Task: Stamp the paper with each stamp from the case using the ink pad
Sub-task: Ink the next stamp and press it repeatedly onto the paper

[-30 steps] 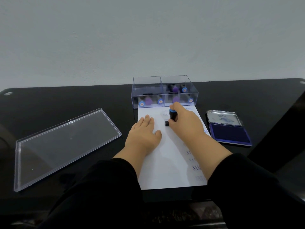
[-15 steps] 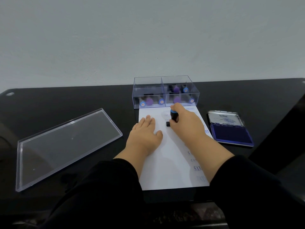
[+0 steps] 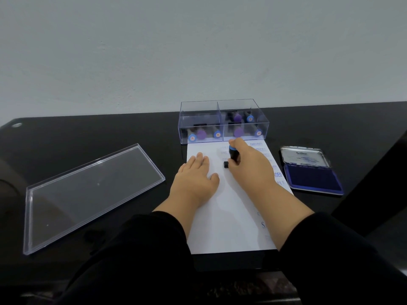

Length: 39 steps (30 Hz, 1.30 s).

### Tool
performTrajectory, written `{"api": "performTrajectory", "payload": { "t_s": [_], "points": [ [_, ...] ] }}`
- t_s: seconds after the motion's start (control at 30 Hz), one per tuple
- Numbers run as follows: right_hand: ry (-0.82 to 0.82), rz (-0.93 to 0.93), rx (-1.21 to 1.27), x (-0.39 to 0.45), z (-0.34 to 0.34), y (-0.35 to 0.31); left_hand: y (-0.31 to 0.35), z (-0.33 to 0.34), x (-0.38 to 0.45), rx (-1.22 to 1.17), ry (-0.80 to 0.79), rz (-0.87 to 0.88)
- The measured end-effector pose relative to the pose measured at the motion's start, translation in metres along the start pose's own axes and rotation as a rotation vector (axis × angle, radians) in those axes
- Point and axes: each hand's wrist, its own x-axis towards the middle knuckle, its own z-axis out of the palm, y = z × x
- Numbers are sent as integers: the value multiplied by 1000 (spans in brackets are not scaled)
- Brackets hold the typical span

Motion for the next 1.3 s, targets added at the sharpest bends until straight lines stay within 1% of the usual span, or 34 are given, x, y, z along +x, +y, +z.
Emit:
{"api": "performTrajectory", "payload": {
  "t_s": [0.1,0.17,0.23,0.3,0.37,0.63,0.77,1.3],
  "points": [
    [-13,-5,-18,0,1,0,0,0,0,-5,5,1],
    [9,-17,-4,-1,1,2,0,1,-1,-3,10,0],
    [91,30,142,-1,-3,3,0,1,-1,-8,9,1],
    [181,127,334,2,-9,7,0,1,-2,-20,10,-2],
    [225,186,464,4,-12,13,0,1,-1,-24,15,-5],
    [276,265,702,9,-14,19,1,0,0,-13,-2,-12],
    [264,280,741,10,-13,22,2,-1,0,-10,-2,-14],
    [213,305,707,10,-12,20,4,-2,-1,48,-44,-28]
  ]
}}
